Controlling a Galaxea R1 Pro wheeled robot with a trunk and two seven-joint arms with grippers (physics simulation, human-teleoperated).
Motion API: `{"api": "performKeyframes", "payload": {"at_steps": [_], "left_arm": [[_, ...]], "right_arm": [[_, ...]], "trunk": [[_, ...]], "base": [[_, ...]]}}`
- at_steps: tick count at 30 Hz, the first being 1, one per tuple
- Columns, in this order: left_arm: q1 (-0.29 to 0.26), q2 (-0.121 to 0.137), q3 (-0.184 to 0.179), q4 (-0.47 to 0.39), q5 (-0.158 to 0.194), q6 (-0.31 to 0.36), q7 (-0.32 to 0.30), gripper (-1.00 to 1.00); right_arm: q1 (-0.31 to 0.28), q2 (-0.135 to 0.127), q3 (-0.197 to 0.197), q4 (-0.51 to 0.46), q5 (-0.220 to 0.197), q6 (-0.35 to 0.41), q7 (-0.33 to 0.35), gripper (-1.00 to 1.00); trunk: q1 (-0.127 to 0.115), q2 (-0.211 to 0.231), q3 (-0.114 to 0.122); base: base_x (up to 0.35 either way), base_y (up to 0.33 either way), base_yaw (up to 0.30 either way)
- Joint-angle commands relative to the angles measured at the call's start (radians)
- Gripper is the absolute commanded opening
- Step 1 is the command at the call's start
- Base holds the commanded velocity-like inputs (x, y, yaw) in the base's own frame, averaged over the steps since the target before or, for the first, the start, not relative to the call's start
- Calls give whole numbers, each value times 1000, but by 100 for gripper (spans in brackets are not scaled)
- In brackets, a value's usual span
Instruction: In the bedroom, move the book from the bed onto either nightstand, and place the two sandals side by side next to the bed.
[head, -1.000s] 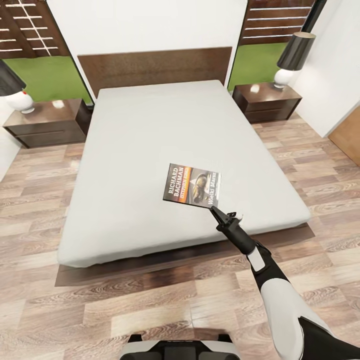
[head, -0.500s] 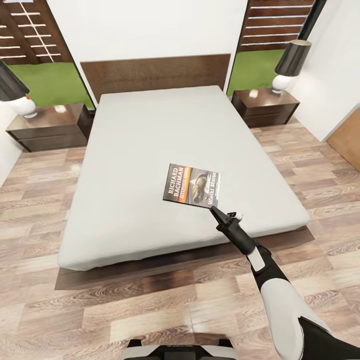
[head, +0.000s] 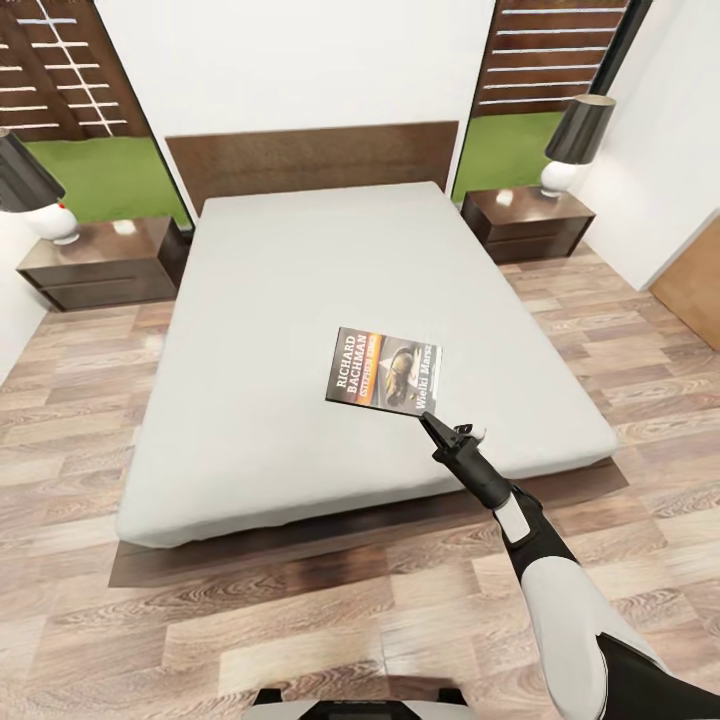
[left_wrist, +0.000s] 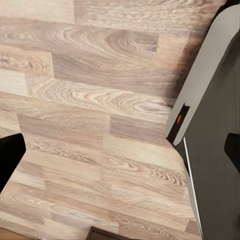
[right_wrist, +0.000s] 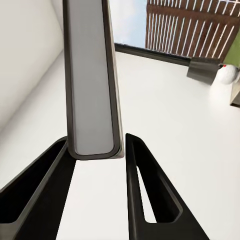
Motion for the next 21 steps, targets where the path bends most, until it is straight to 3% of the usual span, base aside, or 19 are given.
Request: {"api": "performKeyframes", "payload": {"at_steps": [1, 21], "left_arm": [[0, 0, -9, 1, 7, -7, 1, 100], [4, -1, -9, 1, 7, -29, 1, 100]], "right_arm": [[-1, 1, -5, 0, 4, 11, 4, -100], [-1, 1, -5, 0, 5, 9, 2, -100]], "trunk": [[1, -1, 0], [1, -1, 32]], "base": [[0, 0, 0], [0, 0, 0]]}}
